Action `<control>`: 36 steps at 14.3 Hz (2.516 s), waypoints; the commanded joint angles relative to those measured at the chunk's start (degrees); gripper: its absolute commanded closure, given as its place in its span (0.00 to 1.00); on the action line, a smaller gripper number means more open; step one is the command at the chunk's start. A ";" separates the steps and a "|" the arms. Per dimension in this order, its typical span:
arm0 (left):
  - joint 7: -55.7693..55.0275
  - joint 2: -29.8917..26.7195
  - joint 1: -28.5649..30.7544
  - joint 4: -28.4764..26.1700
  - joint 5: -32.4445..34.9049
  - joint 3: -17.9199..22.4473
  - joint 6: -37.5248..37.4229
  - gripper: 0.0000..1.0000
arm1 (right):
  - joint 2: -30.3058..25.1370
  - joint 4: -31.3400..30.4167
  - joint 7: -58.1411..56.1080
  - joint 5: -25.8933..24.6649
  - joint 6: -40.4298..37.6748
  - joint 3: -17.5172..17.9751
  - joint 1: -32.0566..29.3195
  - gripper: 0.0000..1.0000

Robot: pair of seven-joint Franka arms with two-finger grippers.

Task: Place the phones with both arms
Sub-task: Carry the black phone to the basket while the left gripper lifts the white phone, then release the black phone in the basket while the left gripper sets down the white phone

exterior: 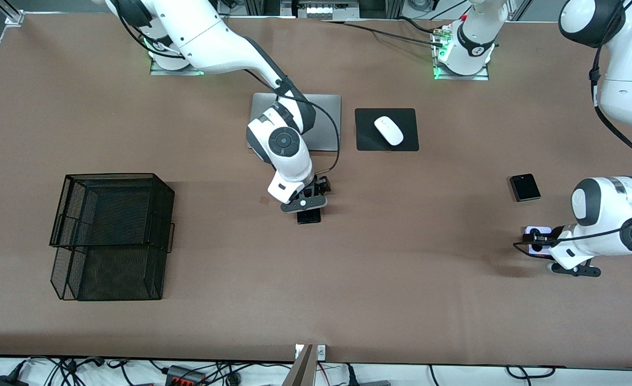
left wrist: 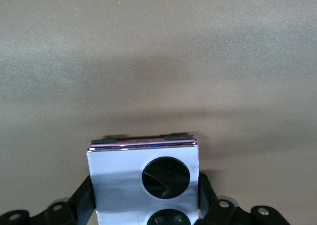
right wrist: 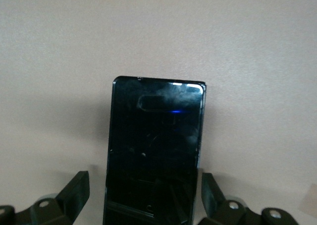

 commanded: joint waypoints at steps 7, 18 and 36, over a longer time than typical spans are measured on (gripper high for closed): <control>0.90 -0.95 0.19 0.62 1.90 -1.30 -1.41 0.74 | 2.12 2.67 -0.23 -0.43 -0.32 -0.59 0.94 0.29; -0.41 -3.41 -0.52 0.71 1.02 -13.83 -20.18 0.74 | -14.92 2.14 -0.84 -2.28 -22.44 -8.32 -5.01 0.77; -40.94 9.15 -32.86 0.62 -4.08 -21.60 19.68 0.76 | -17.67 -1.55 -21.40 -1.75 -37.96 -8.86 -30.08 0.76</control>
